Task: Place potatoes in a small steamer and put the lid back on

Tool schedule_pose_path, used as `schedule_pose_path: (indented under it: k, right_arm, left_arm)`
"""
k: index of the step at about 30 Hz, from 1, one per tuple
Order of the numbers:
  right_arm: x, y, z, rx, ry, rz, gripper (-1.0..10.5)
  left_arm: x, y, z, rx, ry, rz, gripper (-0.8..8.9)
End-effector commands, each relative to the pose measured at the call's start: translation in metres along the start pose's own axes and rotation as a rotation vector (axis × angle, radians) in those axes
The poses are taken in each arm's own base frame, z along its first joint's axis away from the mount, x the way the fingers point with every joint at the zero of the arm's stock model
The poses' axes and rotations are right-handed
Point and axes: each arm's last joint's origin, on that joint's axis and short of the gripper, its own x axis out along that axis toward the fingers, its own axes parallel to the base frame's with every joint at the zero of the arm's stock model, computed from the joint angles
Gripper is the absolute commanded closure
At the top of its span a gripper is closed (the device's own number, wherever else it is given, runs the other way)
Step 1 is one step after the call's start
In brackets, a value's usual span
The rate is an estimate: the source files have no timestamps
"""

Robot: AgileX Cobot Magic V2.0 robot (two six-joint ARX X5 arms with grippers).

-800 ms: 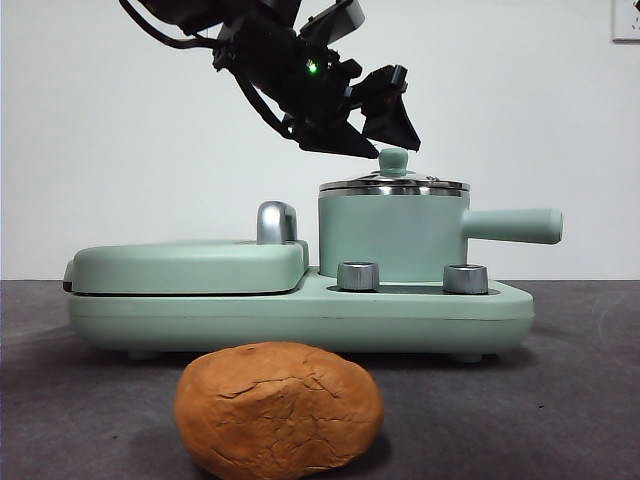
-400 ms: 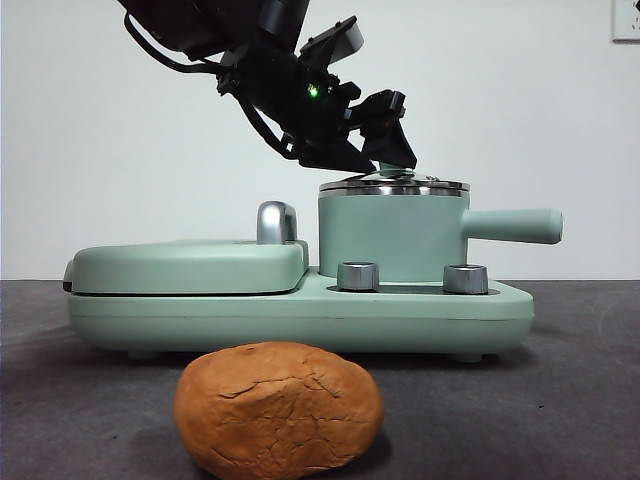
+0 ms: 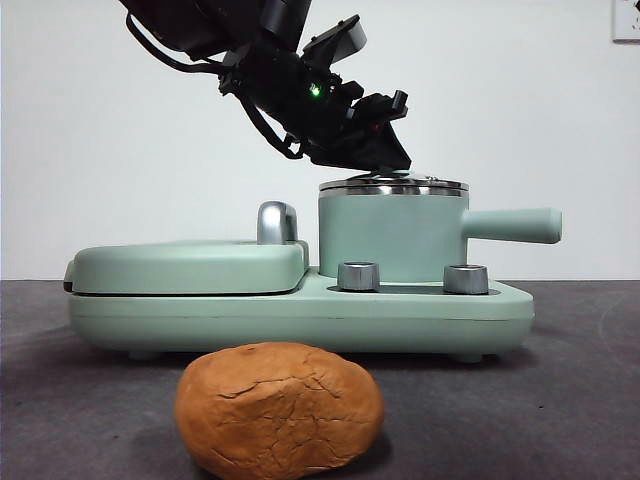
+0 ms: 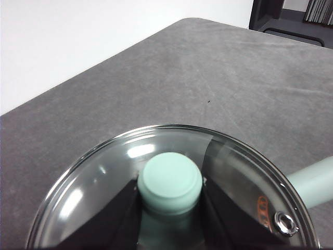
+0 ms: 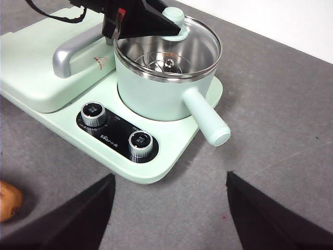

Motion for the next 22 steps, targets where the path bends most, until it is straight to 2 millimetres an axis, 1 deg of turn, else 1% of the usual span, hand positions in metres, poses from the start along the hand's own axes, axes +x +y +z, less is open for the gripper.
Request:
schedule_pose_path:
  k: [1, 5, 10, 16, 22]
  right_arm:
    - [-0.002, 0.000, 0.005, 0.008, -0.021, -0.003, 6.1]
    - [-0.002, 0.000, 0.005, 0.007, -0.021, -0.003, 6.1]
    - [-0.002, 0.000, 0.005, 0.008, -0.021, -0.003, 6.1]
    - [-0.002, 0.000, 0.005, 0.008, -0.021, -0.002, 6.1]
    - [-0.002, 0.000, 0.005, 0.007, -0.021, -0.002, 6.1]
  left_arm:
    - [0.006, 0.001, 0.003, 0.022, -0.017, 0.008, 7.99]
    - [0.002, 0.000, 0.008, 0.053, -0.030, 0.010, 7.99]
    - [-0.008, 0.000, 0.021, 0.062, -0.063, 0.016, 7.99]
    - [-0.028, -0.002, 0.041, 0.068, -0.093, 0.022, 7.99]
    - [-0.051, -0.006, 0.056, 0.054, -0.060, 0.016, 7.99]
